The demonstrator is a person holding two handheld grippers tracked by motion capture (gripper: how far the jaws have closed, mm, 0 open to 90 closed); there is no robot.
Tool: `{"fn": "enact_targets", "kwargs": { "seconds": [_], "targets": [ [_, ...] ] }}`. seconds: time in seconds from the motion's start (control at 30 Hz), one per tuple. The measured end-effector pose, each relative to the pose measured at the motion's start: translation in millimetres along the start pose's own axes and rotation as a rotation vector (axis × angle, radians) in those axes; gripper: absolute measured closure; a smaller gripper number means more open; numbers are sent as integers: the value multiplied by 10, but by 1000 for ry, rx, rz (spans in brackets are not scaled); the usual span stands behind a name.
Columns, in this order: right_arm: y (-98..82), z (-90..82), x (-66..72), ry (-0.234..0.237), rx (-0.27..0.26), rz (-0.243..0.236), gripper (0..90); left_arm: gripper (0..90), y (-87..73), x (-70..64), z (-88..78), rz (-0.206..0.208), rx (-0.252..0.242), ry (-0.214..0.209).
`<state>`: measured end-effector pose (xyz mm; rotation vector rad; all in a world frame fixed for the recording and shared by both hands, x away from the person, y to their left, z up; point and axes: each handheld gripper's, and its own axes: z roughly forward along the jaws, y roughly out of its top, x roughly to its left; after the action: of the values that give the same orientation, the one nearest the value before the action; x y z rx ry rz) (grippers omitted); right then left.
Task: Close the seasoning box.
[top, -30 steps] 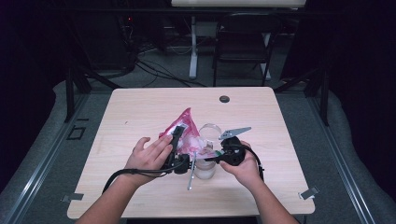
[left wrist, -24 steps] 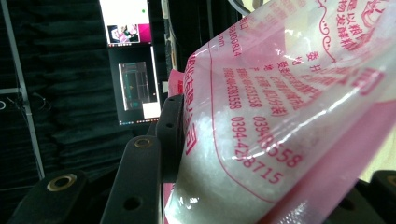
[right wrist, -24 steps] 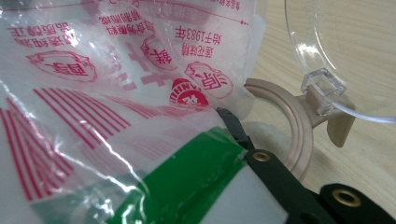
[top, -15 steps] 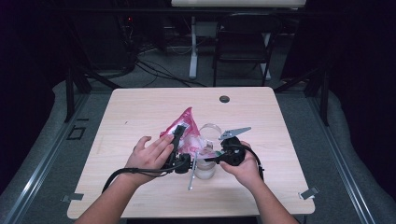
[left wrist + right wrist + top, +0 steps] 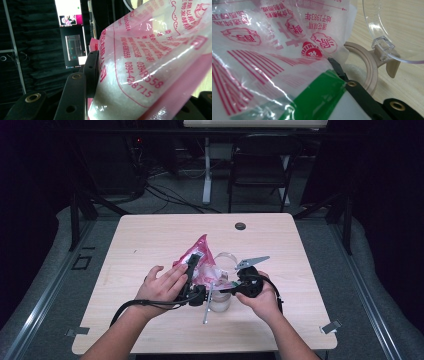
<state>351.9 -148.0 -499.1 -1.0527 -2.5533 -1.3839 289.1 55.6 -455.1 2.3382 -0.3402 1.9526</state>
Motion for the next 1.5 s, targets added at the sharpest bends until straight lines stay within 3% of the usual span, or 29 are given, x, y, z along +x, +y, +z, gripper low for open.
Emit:
{"fn": "enact_targets", "kwargs": {
  "seconds": [0.8, 1.0, 1.13, 1.5],
  "targets": [
    [-7, 37, -12, -2, 2, 1, 900, 640, 14, -3, 7, -6, -4, -6],
    [-6, 36, -3, -1, 11, -5, 900, 639, 9, 17, 1, 14, -4, -9],
    [-10, 42, 8, -4, 6, -1, 900, 640, -1, 35, 6, 34, 6, -46],
    [-26, 44, 15, -5, 17, -3, 900, 637, 5, 48, 28, 48, -2, -57]
  ]
}}
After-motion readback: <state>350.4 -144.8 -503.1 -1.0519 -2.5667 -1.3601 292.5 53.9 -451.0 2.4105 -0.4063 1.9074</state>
